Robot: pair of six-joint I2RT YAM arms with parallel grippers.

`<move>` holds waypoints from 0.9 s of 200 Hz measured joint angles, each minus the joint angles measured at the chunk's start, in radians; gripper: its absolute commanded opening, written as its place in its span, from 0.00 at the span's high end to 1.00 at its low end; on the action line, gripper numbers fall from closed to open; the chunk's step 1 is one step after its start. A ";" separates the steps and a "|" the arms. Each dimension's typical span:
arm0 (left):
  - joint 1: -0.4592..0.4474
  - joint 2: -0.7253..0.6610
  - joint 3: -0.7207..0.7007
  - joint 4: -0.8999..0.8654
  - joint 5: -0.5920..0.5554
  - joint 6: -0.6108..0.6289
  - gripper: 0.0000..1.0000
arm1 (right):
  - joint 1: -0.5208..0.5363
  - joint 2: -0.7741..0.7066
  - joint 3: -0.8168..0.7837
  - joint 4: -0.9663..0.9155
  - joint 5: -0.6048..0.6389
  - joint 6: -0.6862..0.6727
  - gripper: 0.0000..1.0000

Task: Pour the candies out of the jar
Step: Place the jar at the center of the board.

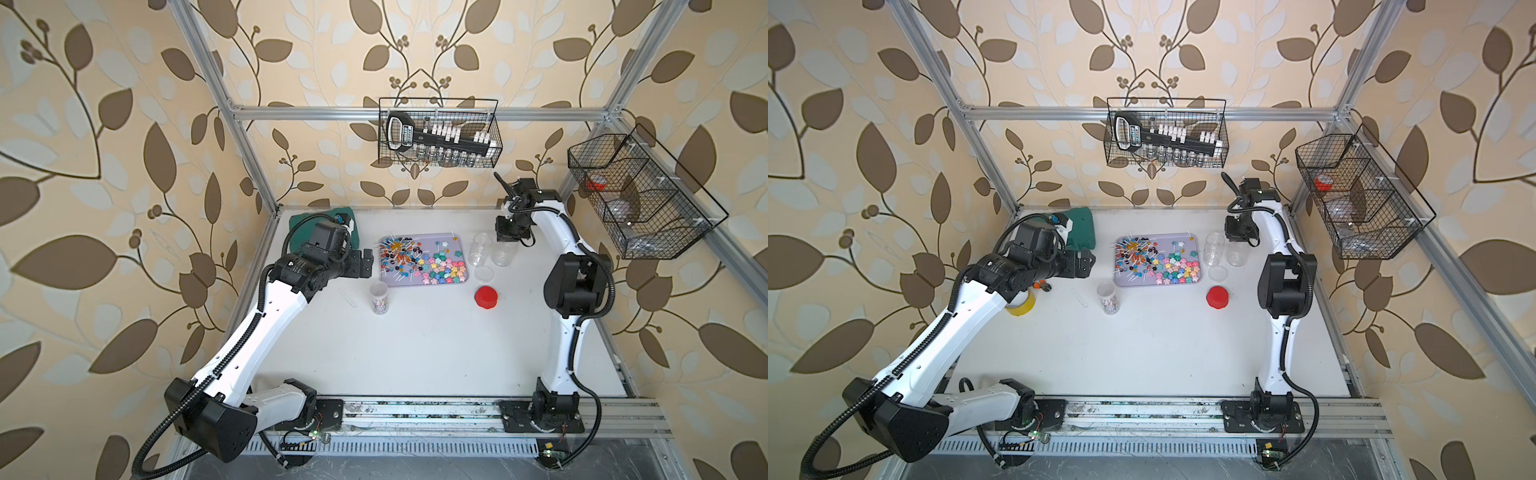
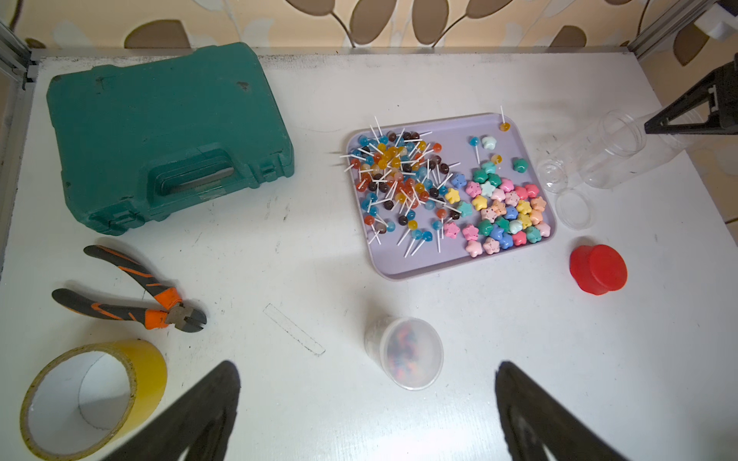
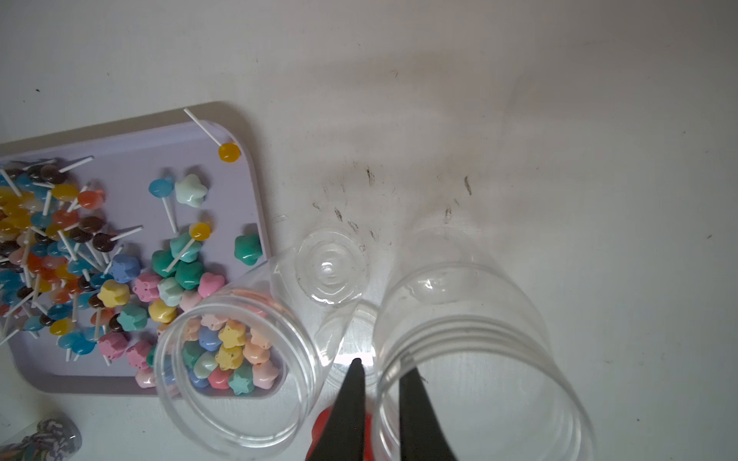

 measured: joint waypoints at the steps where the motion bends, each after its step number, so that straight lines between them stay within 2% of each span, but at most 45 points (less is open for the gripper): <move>1: 0.000 0.000 0.000 0.000 0.000 0.000 0.01 | 0.000 0.000 0.000 0.000 0.000 0.001 0.79; 79: 0.000 -0.021 -0.005 -0.001 0.005 -0.001 0.01 | 0.000 -0.061 0.000 0.002 0.038 0.001 0.71; 104: 0.000 -0.045 -0.021 0.005 0.010 -0.008 0.01 | 0.000 -0.113 0.000 0.005 0.047 0.001 0.64; 118: 0.000 -0.054 -0.032 0.009 0.010 -0.018 0.01 | 0.002 -0.142 0.000 0.006 0.049 0.000 0.55; 143: 0.000 -0.059 -0.044 0.026 0.010 -0.046 0.01 | 0.014 -0.196 -0.005 0.011 0.056 -0.008 0.27; 180: 0.000 -0.043 -0.038 0.027 -0.013 -0.072 0.01 | 0.035 -0.303 -0.106 0.043 0.056 -0.024 0.07</move>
